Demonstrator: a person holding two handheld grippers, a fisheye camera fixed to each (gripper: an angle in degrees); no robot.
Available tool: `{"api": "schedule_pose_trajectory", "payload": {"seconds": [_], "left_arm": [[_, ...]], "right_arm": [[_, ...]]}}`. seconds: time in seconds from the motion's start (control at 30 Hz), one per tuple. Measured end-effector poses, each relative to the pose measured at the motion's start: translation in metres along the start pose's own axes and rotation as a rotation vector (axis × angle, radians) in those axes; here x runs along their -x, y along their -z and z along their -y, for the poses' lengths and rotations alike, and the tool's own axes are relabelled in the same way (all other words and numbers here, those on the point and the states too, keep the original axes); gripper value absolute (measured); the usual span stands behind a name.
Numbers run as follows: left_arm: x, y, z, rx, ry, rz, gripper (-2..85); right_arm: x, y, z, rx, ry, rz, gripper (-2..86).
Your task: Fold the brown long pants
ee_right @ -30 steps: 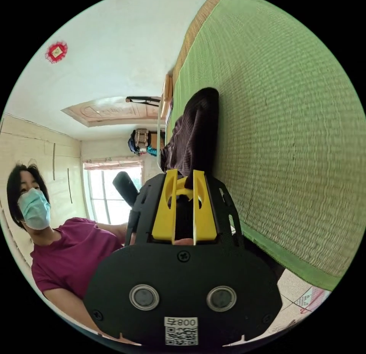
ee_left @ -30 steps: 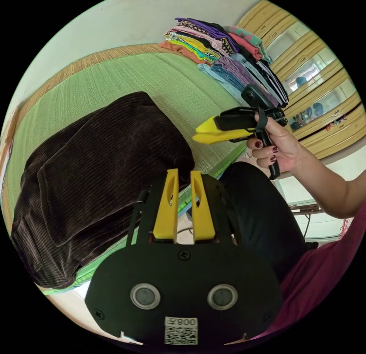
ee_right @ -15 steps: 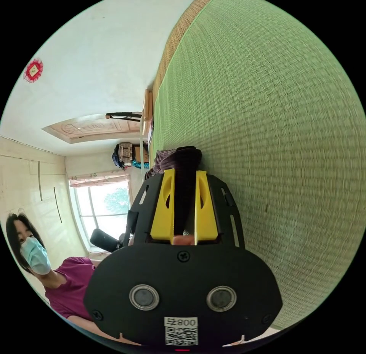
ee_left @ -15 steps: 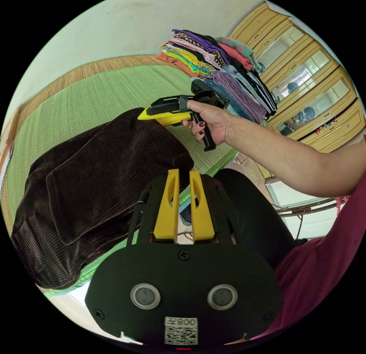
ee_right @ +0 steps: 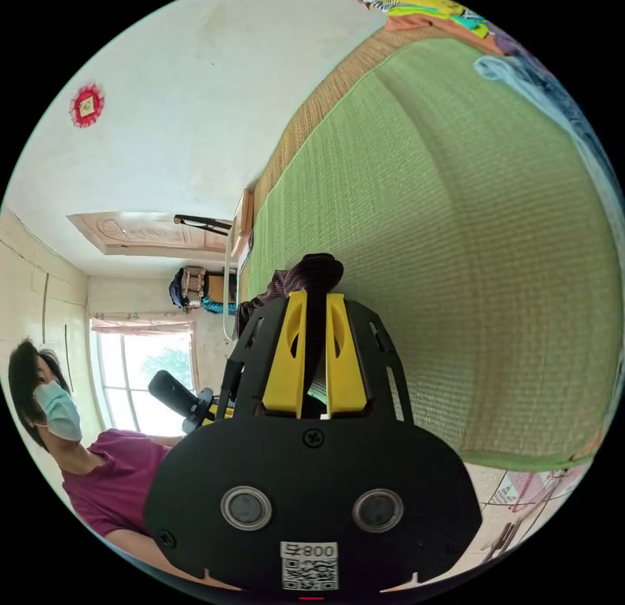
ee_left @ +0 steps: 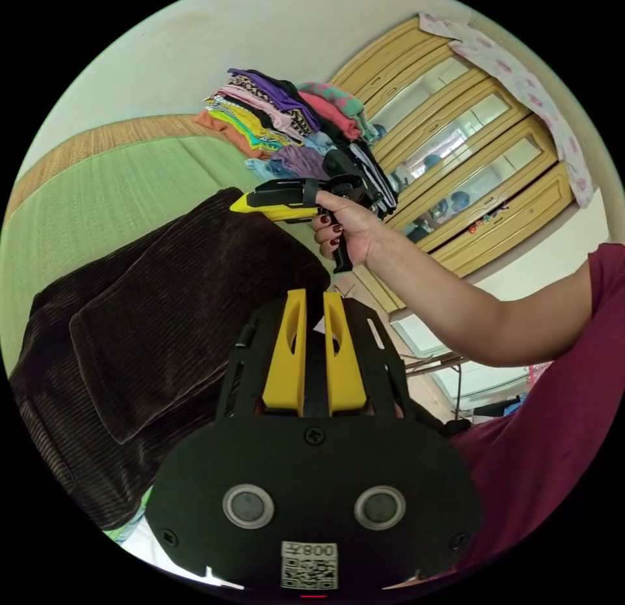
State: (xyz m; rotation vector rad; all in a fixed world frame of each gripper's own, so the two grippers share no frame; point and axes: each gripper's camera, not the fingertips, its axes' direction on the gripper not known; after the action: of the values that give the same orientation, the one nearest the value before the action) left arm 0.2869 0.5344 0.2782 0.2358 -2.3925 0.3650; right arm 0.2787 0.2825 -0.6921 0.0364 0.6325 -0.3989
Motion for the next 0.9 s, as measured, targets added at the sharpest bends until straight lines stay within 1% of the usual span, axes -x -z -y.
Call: {"api": "schedule_pose_trajectory", "payload": {"seconds": [0.07,0.17,0.3,0.43,0.63,0.8,0.9], "left_arm": [[0.004,-0.012,-0.013,-0.024,-0.018,-0.068,4.2],[0.015,-0.019,-0.041,-0.051,-0.028,-0.119,4.1],[0.04,-0.011,-0.087,-0.104,0.001,-0.153,4.2],[0.082,0.02,-0.151,-0.21,0.074,-0.196,4.2],[0.138,0.067,-0.259,-0.345,0.124,-0.196,4.3],[0.186,0.091,-0.355,-0.453,0.194,-0.182,4.2],[0.215,0.104,-0.414,-0.502,0.244,-0.134,4.3]], "right_arm": [[0.011,0.024,-0.003,-0.04,-0.011,-0.021,4.0],[0.041,0.043,-0.003,-0.079,-0.007,-0.057,3.9],[0.102,0.035,0.014,-0.101,0.034,-0.048,4.0],[0.167,0.013,0.036,-0.104,0.081,-0.023,4.3],[0.295,-0.055,0.08,-0.044,0.204,-0.014,4.9],[0.396,-0.148,0.121,0.021,0.265,0.005,5.2],[0.44,-0.205,0.144,0.066,0.274,0.008,5.3]]}}
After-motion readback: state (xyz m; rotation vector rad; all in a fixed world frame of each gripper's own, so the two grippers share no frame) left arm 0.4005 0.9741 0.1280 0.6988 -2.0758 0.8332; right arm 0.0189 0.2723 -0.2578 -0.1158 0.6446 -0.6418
